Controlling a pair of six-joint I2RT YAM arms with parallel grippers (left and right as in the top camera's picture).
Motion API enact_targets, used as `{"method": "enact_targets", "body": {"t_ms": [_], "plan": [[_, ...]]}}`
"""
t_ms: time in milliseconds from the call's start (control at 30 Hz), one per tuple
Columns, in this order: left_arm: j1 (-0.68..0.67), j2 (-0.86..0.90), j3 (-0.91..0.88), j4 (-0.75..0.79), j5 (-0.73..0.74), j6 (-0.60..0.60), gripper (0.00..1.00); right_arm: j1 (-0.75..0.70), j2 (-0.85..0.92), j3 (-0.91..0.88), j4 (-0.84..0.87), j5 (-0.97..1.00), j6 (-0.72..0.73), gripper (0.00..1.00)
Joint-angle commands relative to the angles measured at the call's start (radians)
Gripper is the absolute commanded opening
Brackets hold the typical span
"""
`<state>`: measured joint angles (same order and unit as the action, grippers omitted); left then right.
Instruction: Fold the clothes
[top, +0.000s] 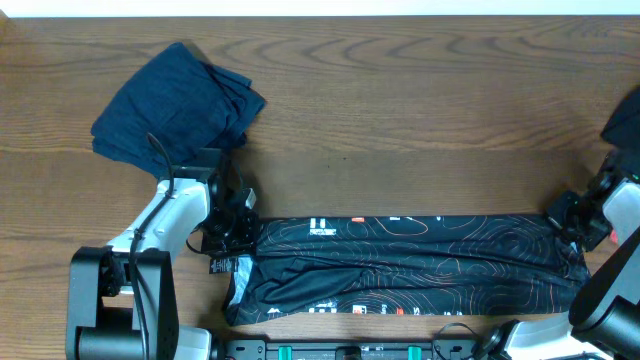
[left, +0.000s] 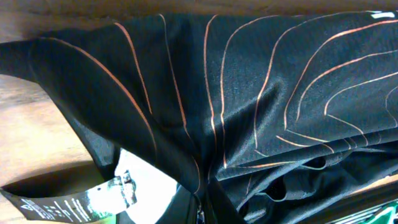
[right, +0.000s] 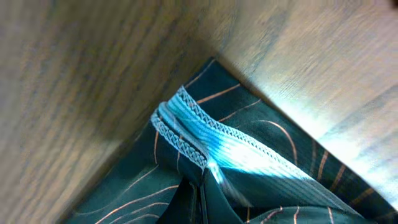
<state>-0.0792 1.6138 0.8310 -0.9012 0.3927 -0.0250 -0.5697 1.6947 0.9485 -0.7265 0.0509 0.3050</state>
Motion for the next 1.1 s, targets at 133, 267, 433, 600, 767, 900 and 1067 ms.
{"method": "enact_targets", "body": {"t_ms": [133,267,433,600,767,900,1067], "plan": [[0.006,-0.015,0.045,-0.064,-0.016,0.014,0.06,-0.072,-0.008,0.114,-0.060,-0.010,0.017,0.01],[0.006,-0.015,0.068,-0.074,-0.026,0.014,0.06,-0.117,-0.008,0.114,-0.076,-0.002,0.016,0.01],[0.006,-0.015,0.095,-0.086,-0.072,0.013,0.06,-0.175,-0.008,0.114,-0.100,0.005,0.018,0.01],[0.006,-0.015,0.098,-0.094,-0.100,0.012,0.06,-0.207,-0.008,0.114,-0.105,0.004,0.039,0.02],[0.006,-0.015,0.098,-0.101,-0.148,-0.017,0.06,-0.207,-0.008,0.114,-0.100,-0.004,0.039,0.05],[0.006,-0.015,0.098,-0.101,-0.148,-0.017,0.06,-0.207,-0.008,0.114,-0.097,-0.006,0.039,0.09],[0.006,-0.015,0.098,-0.100,-0.147,-0.017,0.06,-0.207,-0.008,0.114,-0.092,-0.075,0.035,0.05]]}}
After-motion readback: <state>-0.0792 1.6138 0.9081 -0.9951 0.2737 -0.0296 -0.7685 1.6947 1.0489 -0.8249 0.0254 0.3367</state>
